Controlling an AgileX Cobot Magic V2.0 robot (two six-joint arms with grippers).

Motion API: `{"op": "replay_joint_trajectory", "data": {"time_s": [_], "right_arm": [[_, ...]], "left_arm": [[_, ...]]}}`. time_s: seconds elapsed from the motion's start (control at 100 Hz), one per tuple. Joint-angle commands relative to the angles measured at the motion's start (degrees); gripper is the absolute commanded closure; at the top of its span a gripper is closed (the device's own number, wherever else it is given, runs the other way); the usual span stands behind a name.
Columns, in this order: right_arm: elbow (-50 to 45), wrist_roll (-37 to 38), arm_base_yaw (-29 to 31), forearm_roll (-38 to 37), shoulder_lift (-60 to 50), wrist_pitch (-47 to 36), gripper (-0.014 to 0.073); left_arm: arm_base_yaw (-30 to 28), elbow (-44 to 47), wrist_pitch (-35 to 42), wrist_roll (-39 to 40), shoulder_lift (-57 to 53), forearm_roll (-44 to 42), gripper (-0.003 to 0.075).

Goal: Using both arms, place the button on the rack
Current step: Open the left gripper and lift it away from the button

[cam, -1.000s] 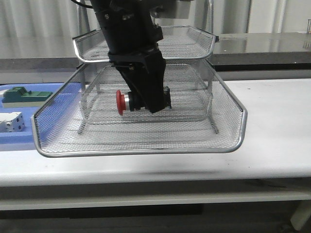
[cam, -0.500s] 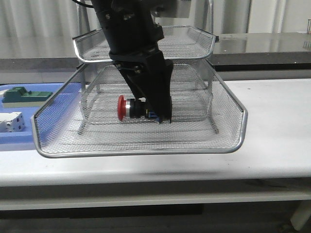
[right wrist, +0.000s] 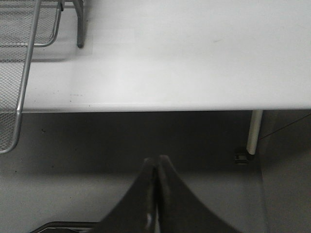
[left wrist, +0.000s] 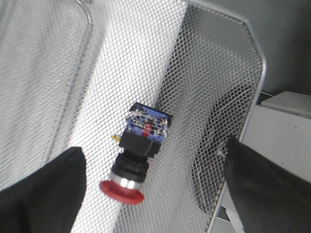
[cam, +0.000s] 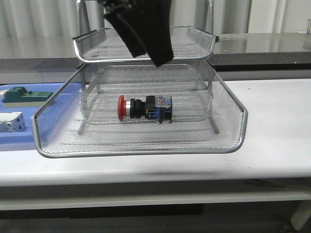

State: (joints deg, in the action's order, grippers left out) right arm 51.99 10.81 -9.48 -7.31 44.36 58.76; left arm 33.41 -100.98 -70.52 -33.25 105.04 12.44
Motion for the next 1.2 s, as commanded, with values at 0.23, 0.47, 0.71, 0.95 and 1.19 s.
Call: {"op": "replay_joint_trajectory", "data": {"time_s": [0.23,0.47,0.71,0.95,1.19], "right_arm": [[1.84,-0.08,0.25,-1.03,-0.35,-2.65,0.0664],[1.84,-0.08,0.25,-1.03,-0.35,-2.65,0.0664],[1.84,-0.13,0.25,-1.25,-0.35,-2.85,0.0664],[1.84,-0.13,0.25,-1.25,-0.35,-2.78,0.0664],[1.84,-0.13,0.25,-1.25,-0.35,-2.78,0.0664]], "left_arm": [[-5.71,-1.33,-2.50,6.57,-12.82,-3.35,0.0156],[-15.18,3.87,-0.61,9.74,-20.68,-3.34,0.0158],[-23.45,17.75,8.20,11.65,-31.26,-0.91,0.0199],[-29.18,37.62,23.05,13.97,-46.43,-0.65,0.0199],[-32.87,58.31,40.84,18.47,-63.71,0.05,0.0199]]}}
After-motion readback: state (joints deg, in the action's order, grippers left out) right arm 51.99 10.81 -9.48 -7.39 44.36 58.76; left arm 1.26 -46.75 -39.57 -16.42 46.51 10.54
